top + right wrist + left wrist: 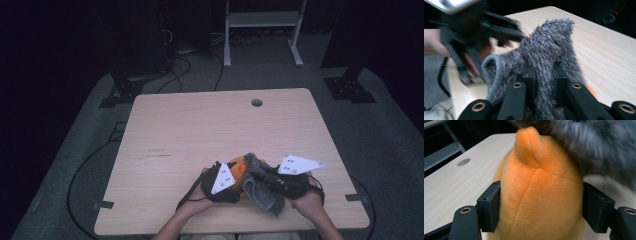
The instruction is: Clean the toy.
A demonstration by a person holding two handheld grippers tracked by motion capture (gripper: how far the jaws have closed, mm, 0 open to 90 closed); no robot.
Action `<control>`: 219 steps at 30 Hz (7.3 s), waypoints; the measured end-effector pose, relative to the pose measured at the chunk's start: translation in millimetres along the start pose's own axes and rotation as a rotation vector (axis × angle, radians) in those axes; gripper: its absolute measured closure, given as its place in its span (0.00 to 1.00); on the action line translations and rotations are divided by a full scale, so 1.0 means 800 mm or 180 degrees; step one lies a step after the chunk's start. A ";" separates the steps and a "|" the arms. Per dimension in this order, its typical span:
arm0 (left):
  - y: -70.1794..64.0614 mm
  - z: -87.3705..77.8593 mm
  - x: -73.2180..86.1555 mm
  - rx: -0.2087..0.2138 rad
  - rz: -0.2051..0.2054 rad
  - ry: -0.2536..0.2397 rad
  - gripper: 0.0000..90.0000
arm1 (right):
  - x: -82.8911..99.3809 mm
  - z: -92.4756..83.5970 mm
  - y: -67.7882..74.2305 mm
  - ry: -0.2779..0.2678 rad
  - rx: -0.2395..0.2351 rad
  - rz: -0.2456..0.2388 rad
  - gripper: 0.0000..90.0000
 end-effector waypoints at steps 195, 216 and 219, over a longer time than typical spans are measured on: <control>0.018 -0.018 -0.002 0.0223 -0.0288 -0.0412 0.37 | 0.016 -0.004 -0.056 0.0043 0.0079 0.0591 0.85; 0.027 -0.036 -0.005 0.0352 -0.0561 -0.0383 0.18 | 0.033 0.018 -0.038 0.0284 -0.0011 0.0494 0.84; 0.033 -0.030 0.011 0.0396 -0.0719 -0.0233 0.10 | 0.036 0.016 -0.044 0.0290 -0.0009 0.0523 0.84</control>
Point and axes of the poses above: each handheld gripper's, and its own axes: z roughly forward along the jaws, x roughly out of its underside, y roughly to its left, the point moved 10 cm from there along z, roughly forward along the jaws, and after that the axes turned 14 degrees about x, right-handed, at the moved point
